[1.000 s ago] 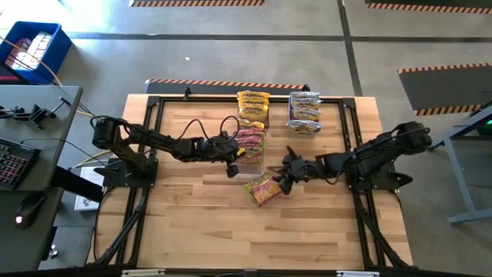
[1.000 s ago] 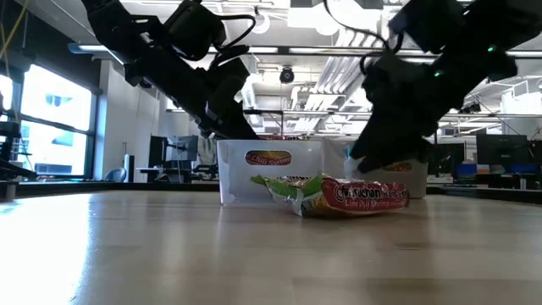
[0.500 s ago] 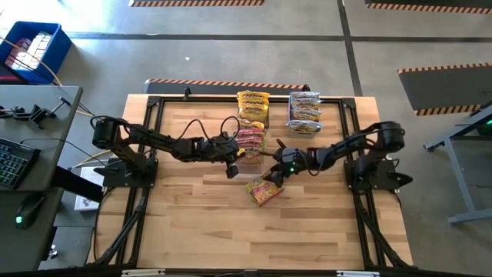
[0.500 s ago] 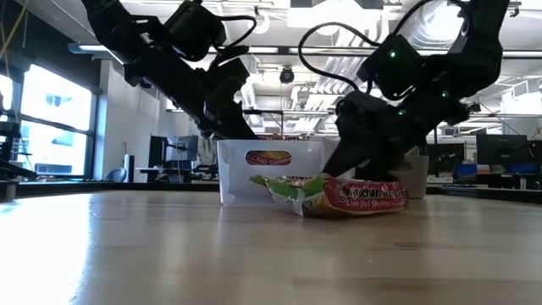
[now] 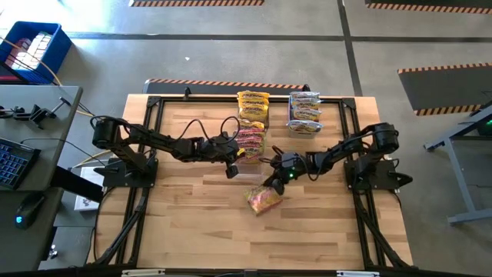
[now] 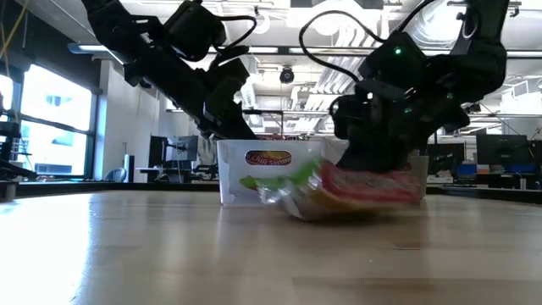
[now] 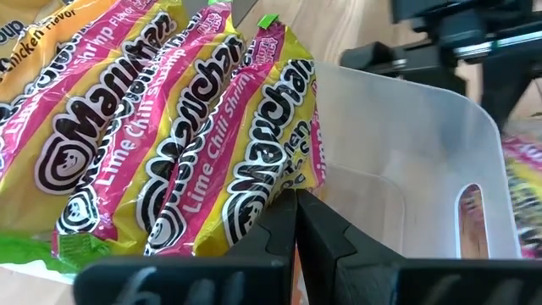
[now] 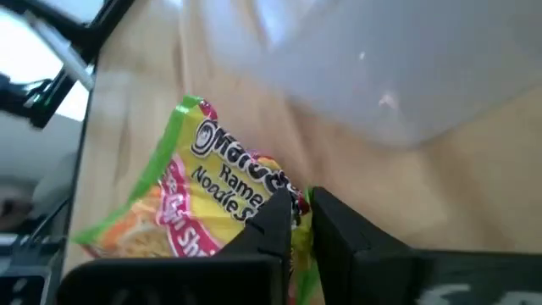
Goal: Sort Maruchan noodles
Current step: Put the green noodle pack into the transparent bin
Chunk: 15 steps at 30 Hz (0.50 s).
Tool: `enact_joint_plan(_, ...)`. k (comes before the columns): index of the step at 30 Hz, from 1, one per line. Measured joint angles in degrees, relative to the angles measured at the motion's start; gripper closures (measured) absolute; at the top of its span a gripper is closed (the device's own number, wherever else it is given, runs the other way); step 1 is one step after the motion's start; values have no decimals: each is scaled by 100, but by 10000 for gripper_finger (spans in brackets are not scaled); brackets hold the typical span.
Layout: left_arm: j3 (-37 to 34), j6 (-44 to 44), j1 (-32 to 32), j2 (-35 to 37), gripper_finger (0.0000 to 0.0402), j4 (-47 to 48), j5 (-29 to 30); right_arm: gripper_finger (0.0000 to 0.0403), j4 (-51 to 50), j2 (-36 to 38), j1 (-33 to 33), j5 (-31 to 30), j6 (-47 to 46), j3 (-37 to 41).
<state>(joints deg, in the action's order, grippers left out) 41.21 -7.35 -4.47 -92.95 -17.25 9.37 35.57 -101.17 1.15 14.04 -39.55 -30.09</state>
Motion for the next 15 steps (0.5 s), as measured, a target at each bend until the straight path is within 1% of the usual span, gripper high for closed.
enact_joint_plan(2, 0, 2, 0, 0, 401, 8, 10, 389, -137, 140, 103, 95, 16, 20)
enact_joint_plan(5, 0, 2, 0, 0, 401, 7, 26, 400, -274, 488, 310, -104, 198, 36)
enact_joint_plan(15, 0, 4, -4, 0, 401, -18, 37, 403, -787, 1932, 1003, -1781, 824, 26)
